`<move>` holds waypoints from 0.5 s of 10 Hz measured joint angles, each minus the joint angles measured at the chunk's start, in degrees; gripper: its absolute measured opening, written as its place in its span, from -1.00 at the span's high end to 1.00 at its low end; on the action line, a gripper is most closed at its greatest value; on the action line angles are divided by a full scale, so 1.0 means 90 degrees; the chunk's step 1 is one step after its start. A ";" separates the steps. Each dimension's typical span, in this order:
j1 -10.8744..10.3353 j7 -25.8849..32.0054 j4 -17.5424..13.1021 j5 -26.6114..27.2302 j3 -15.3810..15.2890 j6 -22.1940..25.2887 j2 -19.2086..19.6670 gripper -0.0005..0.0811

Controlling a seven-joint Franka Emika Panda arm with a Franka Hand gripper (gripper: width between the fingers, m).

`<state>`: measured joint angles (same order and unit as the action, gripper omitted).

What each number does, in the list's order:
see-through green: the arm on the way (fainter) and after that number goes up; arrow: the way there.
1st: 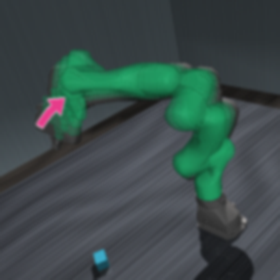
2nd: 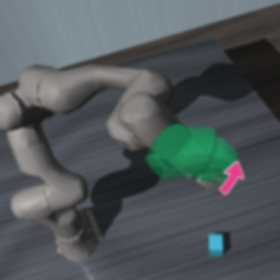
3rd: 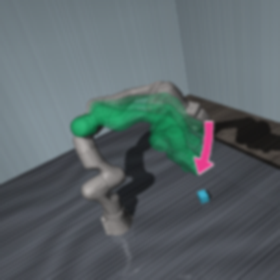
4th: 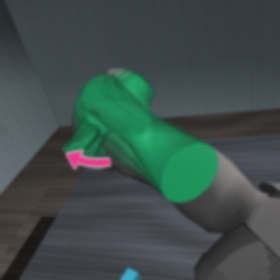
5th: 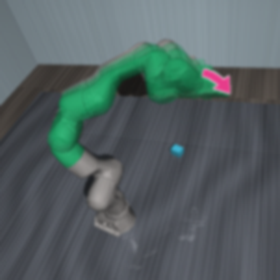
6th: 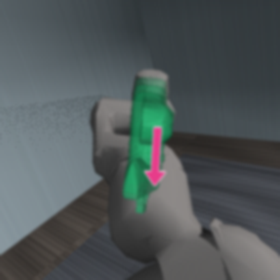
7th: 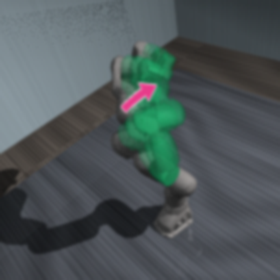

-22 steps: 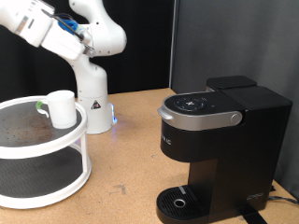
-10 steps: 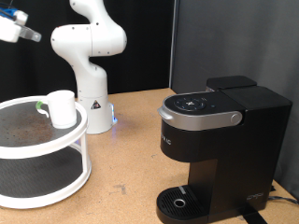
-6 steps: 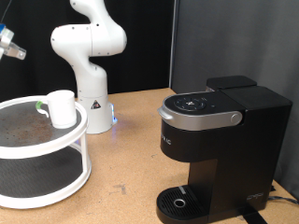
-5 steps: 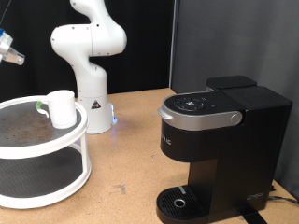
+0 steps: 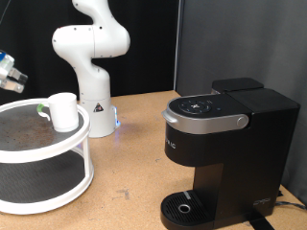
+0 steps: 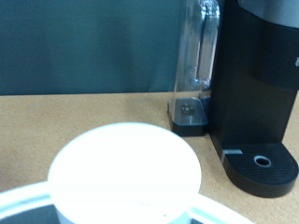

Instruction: Make a cup of coffee with the keurig machine

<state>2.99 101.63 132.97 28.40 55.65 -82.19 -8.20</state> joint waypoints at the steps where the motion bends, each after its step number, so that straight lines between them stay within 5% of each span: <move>1: -0.0004 0.0045 0.0080 0.0076 -0.0003 -0.0139 0.0115 -0.01; 2: -0.0011 0.0081 0.0163 0.0126 -0.0010 -0.0260 0.0223 -0.53; 3: -0.0024 0.0122 0.0250 0.0148 -0.0022 -0.0325 0.0339 -0.83; 5: -0.0032 0.0171 0.0457 0.0179 -0.0089 -0.0466 0.0521 -0.95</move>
<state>2.69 103.17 137.09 30.00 54.84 -86.38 -3.51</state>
